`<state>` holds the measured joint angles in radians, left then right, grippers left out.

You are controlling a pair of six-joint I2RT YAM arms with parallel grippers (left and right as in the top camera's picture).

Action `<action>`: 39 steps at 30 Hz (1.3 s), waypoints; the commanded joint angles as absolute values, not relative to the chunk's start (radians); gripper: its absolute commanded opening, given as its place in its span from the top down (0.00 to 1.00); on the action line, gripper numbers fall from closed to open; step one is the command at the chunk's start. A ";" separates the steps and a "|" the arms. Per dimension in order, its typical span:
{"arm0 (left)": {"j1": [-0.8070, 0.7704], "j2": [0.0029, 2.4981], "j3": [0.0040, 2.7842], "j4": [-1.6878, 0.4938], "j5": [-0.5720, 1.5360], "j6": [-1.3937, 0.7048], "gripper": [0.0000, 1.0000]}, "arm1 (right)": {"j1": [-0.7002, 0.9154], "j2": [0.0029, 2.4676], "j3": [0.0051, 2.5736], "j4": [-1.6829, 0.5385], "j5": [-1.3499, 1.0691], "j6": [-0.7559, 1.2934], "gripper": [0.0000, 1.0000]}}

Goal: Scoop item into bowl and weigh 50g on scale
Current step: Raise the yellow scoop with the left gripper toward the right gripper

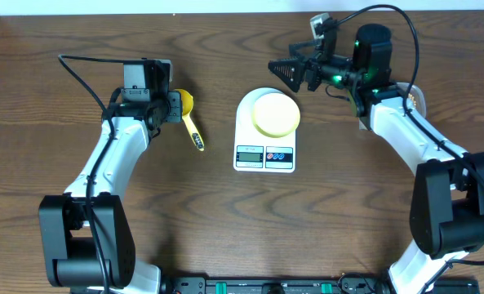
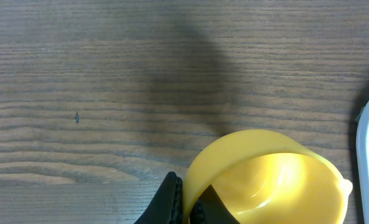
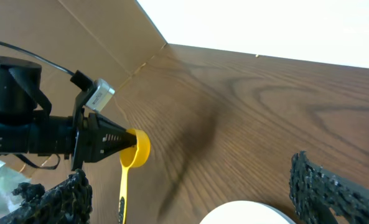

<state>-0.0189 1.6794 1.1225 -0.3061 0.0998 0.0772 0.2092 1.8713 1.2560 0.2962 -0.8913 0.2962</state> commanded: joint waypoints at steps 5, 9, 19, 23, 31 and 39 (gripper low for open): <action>-0.019 1.660 1.130 -0.300 0.105 0.041 0.92 | 0.275 1.885 1.283 0.297 -0.773 0.310 0.01; -0.019 1.659 1.130 -0.295 0.105 0.021 0.92 | 0.293 1.885 1.283 0.297 -0.699 0.310 0.01; -0.018 1.616 1.130 -0.245 0.105 -0.055 0.92 | 0.329 1.885 1.283 0.299 -0.606 0.290 0.01; -0.018 1.581 1.130 -0.242 0.105 -0.055 0.92 | 0.330 1.885 1.283 0.303 -0.572 0.291 0.01; -0.018 1.538 1.130 -0.244 0.105 -0.147 0.92 | 0.350 1.885 1.283 0.360 -0.552 0.290 0.01; -0.018 1.493 1.130 -0.240 0.105 -0.313 0.92 | 0.381 1.885 1.283 0.393 -0.521 0.292 0.01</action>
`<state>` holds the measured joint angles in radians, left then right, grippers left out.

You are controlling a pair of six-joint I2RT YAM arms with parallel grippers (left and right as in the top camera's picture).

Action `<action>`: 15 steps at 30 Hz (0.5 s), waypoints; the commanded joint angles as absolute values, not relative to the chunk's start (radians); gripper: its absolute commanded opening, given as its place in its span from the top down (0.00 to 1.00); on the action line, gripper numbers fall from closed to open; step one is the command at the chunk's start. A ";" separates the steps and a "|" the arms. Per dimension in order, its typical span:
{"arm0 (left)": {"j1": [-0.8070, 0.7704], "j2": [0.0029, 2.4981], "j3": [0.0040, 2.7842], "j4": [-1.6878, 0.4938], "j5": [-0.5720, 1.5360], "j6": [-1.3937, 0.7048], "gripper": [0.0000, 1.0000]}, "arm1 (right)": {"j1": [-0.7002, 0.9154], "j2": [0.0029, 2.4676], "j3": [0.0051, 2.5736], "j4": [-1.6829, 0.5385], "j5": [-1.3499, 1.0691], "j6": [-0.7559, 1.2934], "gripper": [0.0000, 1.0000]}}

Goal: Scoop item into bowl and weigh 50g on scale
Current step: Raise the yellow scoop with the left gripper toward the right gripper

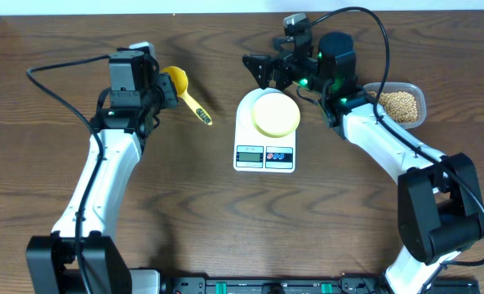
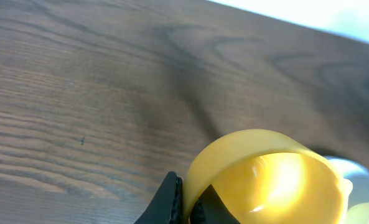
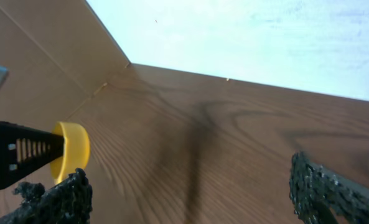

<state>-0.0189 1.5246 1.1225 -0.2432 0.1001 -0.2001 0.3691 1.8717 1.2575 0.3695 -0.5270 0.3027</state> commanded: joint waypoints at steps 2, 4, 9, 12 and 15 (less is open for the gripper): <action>-0.018 1.489 1.130 -0.237 0.105 -0.353 0.92 | 0.387 1.885 1.283 0.414 -0.564 0.292 0.01; -0.018 1.487 1.130 -0.236 0.105 -0.378 0.92 | 0.390 1.885 1.283 0.416 -0.567 0.292 0.01; -0.018 1.486 1.130 -0.221 0.105 -0.476 0.93 | 0.390 1.885 1.283 0.437 -0.568 0.309 0.01; -0.018 1.486 1.130 -0.216 0.105 -0.546 0.92 | 0.390 1.885 1.283 0.464 -0.568 0.330 0.01; -0.018 1.486 1.130 -0.207 0.105 -0.639 0.92 | 0.390 1.885 1.283 0.509 -0.567 0.344 0.01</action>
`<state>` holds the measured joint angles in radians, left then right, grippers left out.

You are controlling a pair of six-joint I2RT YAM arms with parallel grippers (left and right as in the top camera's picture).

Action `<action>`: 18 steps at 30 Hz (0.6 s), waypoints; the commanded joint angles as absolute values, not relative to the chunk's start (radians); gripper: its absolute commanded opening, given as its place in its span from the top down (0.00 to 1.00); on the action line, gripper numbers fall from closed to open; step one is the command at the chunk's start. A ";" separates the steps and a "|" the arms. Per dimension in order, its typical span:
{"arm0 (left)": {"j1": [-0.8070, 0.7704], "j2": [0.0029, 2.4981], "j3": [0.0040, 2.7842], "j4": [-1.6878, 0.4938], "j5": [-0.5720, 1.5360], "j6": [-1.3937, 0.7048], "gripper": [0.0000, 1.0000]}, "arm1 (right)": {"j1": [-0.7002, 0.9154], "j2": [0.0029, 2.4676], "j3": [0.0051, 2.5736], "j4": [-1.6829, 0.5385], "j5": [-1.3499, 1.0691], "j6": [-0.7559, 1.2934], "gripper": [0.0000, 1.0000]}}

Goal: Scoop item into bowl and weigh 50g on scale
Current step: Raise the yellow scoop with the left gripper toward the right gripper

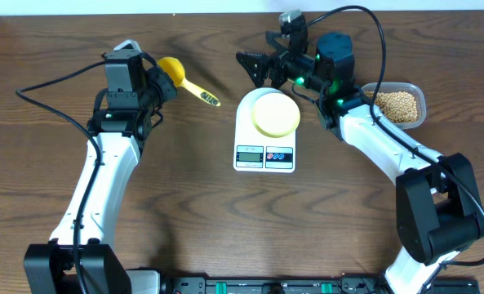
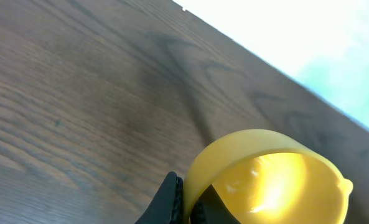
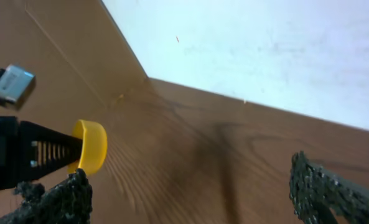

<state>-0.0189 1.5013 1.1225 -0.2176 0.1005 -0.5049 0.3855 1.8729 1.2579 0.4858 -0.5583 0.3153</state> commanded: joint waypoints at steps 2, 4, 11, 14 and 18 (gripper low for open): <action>-0.019 1.486 1.130 -0.199 0.106 -0.683 0.92 | 0.389 1.885 1.283 0.530 -0.567 0.364 0.01; -0.019 1.486 1.130 -0.194 0.123 -0.720 0.92 | 0.389 1.885 1.283 0.536 -0.567 0.374 0.01; -0.019 1.486 1.130 -0.143 0.242 -0.725 0.92 | 0.389 1.885 1.283 0.561 -0.609 0.416 0.01; -0.019 1.486 1.130 -0.126 0.273 -0.770 0.92 | 0.389 1.885 1.283 0.601 -0.665 0.452 0.01; -0.019 1.486 1.130 -0.105 0.315 -0.775 0.92 | 0.389 1.885 1.283 0.610 -0.698 0.486 0.01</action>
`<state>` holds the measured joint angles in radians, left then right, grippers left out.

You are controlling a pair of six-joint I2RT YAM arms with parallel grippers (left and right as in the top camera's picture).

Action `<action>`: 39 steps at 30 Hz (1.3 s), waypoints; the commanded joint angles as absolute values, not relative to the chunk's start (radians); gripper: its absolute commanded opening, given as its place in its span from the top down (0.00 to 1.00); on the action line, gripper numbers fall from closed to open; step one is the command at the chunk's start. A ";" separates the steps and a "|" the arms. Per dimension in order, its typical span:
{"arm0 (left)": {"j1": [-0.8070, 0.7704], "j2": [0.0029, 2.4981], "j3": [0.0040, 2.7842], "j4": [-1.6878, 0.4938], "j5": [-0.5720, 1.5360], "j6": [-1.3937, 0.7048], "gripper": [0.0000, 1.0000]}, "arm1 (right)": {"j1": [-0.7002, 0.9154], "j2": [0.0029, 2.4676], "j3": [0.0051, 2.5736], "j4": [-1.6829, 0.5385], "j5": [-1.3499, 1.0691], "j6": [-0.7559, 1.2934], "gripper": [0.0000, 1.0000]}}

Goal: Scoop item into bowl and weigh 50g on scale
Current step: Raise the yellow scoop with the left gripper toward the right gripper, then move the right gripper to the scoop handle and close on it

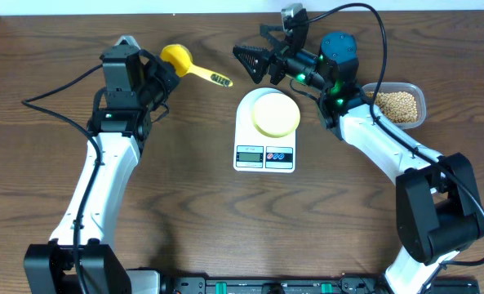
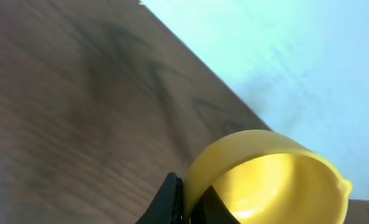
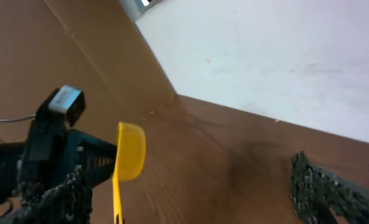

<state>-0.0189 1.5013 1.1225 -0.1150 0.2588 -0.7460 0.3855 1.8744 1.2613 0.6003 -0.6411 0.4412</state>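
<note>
My left gripper (image 1: 162, 69) is shut on the cup of a yellow scoop (image 1: 179, 57), held up off the table at the back left with its handle (image 1: 210, 77) pointing right. The cup (image 2: 268, 180) fills the lower left wrist view, empty. The scoop (image 3: 127, 155) also shows in the right wrist view. My right gripper (image 1: 250, 61) is open in the air, just right of the handle tip and left of the white scale (image 1: 265, 131), which carries a pale yellow bowl (image 1: 275, 113). A clear tub of tan grains (image 1: 397, 105) sits at the far right.
A brown cardboard wall (image 3: 60, 56) and a white wall (image 3: 284, 56) rise behind the table's far edge. The scale's display (image 1: 250, 154) faces the near side. My right arm (image 1: 380, 139) crosses between the scale and the tub.
My left gripper has lifted the scoop higher and farther back, its handle now level toward the right. My right gripper has tipped up a little, its tips nearer the handle end.
At first my left gripper held the scoop's cup low at the table, left of the scale, and my right gripper stood open behind the scale. Then the scoop was raised and moved back, the right gripper shifting left. Now the handle tip lies close to the right gripper.
</note>
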 commanded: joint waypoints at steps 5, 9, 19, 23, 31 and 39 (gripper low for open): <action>-0.019 1.486 1.130 -0.095 0.333 -0.883 0.92 | 0.389 1.885 1.283 0.618 -0.756 0.505 0.01; -0.019 1.486 1.130 -0.095 0.344 -0.904 0.92 | 0.389 1.885 1.283 0.619 -0.770 0.527 0.01; -0.019 1.486 1.130 -0.095 0.391 -0.904 0.92 | 0.389 1.885 1.283 0.617 -0.785 0.726 0.01; -0.019 1.486 1.130 -0.091 0.424 -0.908 0.92 | 0.389 1.885 1.283 0.618 -0.834 0.767 0.01; -0.019 1.486 1.130 -0.092 0.432 -0.922 0.92 | 0.389 1.885 1.283 0.607 -0.912 0.763 0.08; -0.020 1.487 1.130 -0.104 0.437 -0.922 0.92 | 0.411 1.885 1.282 0.526 -0.927 0.718 0.12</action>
<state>-0.0189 1.5013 1.1225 -0.1032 0.4210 -0.9173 0.3874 1.8748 1.2613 0.5396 -0.9070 0.7525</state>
